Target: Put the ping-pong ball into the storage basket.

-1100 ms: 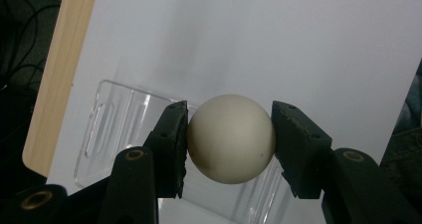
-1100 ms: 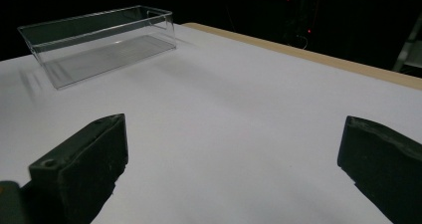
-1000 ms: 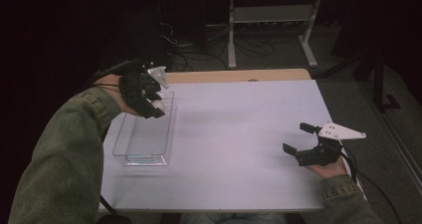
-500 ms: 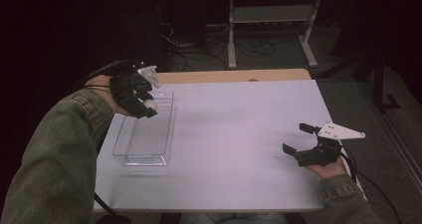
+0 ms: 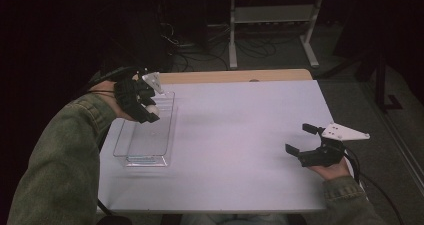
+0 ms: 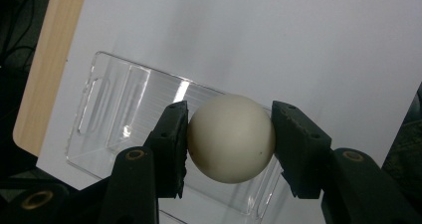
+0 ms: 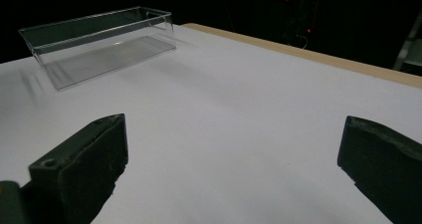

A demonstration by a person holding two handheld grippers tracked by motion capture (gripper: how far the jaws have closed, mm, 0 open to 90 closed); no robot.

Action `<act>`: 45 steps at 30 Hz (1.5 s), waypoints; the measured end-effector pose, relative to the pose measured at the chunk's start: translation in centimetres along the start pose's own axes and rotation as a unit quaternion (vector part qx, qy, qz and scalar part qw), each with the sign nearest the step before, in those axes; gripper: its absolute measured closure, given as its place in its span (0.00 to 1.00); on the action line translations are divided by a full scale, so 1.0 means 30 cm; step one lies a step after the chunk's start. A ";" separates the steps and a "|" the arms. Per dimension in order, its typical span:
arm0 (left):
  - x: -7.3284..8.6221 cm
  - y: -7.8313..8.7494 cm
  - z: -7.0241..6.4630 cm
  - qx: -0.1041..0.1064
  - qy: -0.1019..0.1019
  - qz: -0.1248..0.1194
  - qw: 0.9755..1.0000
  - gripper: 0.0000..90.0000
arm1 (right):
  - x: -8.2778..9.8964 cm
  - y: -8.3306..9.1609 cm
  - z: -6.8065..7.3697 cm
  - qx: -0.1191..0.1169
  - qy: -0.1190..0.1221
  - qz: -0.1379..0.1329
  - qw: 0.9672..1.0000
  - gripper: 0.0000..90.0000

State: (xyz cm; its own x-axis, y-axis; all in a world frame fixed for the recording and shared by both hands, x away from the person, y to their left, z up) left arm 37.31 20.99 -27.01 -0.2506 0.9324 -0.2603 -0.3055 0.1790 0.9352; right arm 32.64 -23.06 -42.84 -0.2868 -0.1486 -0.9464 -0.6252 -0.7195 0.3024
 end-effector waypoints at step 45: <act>0.083 -0.257 -0.034 0.041 0.021 -0.001 0.999 0.56 | 0.011 -0.006 0.005 -0.003 0.007 0.011 1.000 0.00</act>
State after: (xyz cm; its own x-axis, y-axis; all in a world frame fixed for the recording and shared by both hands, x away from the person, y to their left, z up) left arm 38.11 21.62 -35.13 -0.2900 0.9181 -0.2700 -0.2303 0.2069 0.9509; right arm 32.55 -22.87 -43.18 -0.2906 -0.1744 -0.9408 -0.6136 -0.7205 0.3231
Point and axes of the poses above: each handheld gripper's, and its own axes: y roughly backward along the jaws, x roughly out of its underside, z roughly to its left, the point moved 5 cm from there along -y, roughly forward along the jaws, and after that the axes turned 2 degrees about -x, right-handed, at the moved point
